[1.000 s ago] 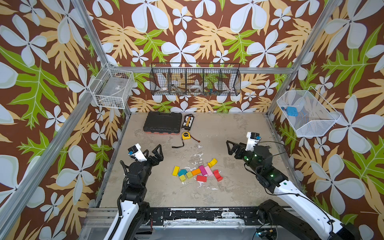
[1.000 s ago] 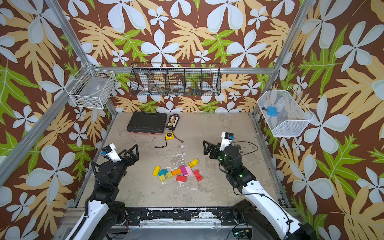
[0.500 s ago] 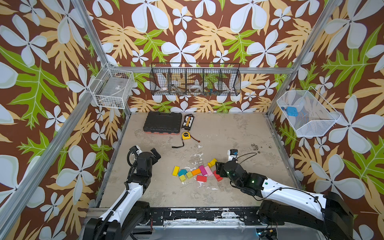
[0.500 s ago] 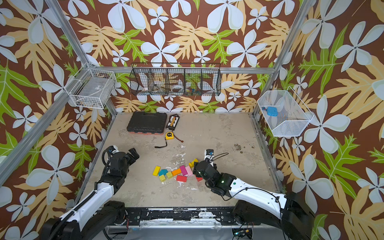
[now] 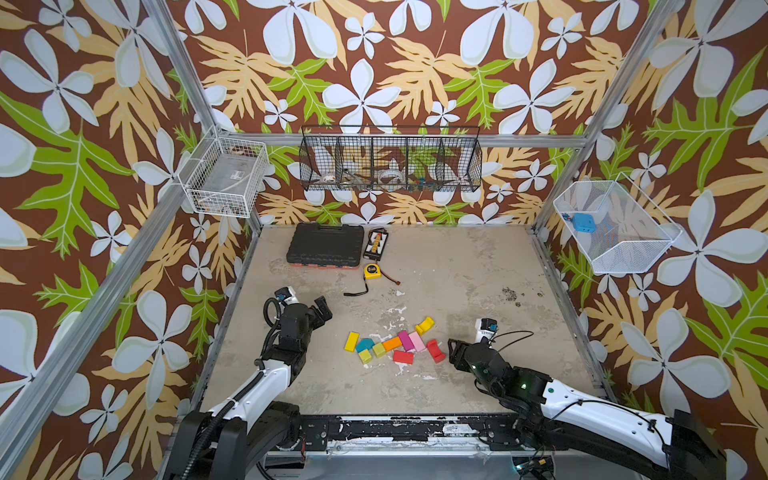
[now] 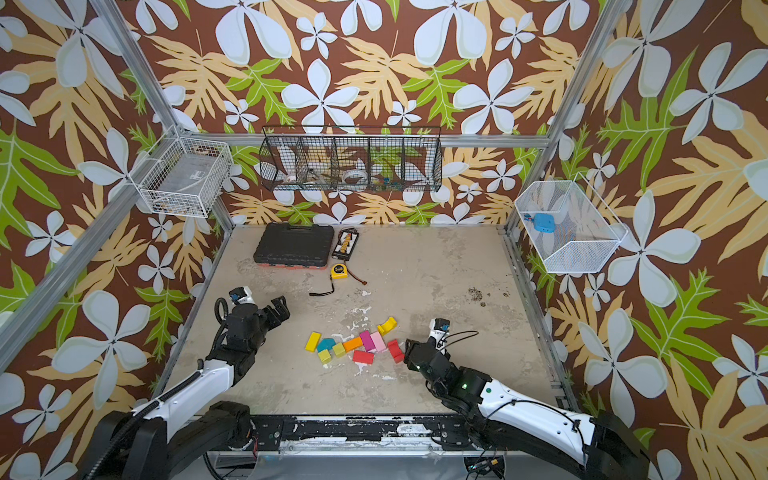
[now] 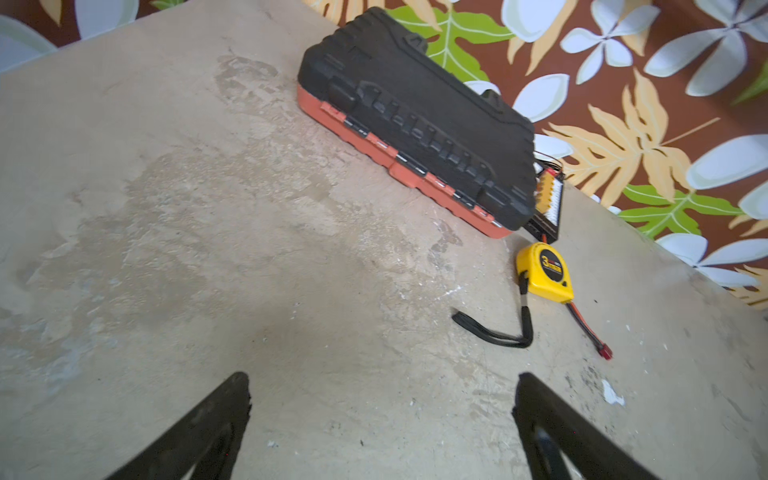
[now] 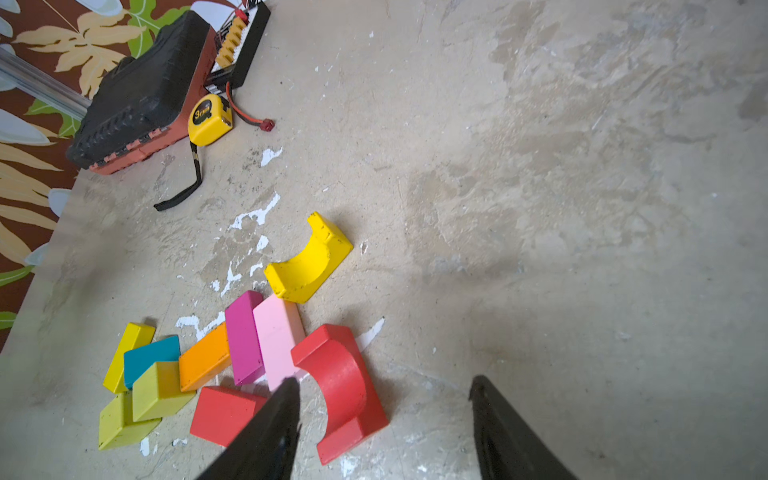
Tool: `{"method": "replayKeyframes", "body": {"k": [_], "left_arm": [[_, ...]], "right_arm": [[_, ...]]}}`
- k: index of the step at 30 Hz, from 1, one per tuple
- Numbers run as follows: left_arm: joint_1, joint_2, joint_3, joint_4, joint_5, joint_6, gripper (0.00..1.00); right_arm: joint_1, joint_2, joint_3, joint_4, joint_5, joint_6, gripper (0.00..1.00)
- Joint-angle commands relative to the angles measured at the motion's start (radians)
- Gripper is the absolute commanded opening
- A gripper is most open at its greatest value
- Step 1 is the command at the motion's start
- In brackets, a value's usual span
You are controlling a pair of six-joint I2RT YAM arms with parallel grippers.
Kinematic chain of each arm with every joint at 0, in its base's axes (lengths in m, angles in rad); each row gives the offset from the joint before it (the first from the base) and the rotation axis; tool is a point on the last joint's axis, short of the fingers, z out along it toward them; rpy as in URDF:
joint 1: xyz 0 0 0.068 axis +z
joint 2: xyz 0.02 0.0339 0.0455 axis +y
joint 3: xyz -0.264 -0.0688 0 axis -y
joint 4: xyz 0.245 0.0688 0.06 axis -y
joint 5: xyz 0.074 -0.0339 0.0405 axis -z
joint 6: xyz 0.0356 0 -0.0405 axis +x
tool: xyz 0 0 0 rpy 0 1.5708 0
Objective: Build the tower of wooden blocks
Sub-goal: 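Reach the right gripper down over the block pile while the left arm lifts slightly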
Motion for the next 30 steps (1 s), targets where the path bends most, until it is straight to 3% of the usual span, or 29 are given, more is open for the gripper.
{"method": "replayKeyframes", "body": {"k": [1, 7, 17, 30], "left_arm": [[-0.021, -0.061, -0.034, 0.045, -0.015, 0.019, 1.00], [-0.027, -0.138, -0.076, 0.064, -0.005, 0.023, 1.00], [-0.028, -0.133, -0.075, 0.064, 0.000, 0.025, 1.00], [-0.028, -0.127, -0.072, 0.064, 0.000, 0.024, 1.00]], "right_arm": [[0.001, 0.033, -0.002, 0.053, -0.042, 0.016, 0.61], [0.024, 0.156, 0.019, 0.097, -0.060, 0.016, 0.60], [0.082, 0.359, 0.134, 0.027, 0.026, 0.015, 0.59], [0.090, 0.365, 0.133, 0.014, 0.057, 0.011, 0.56]]}}
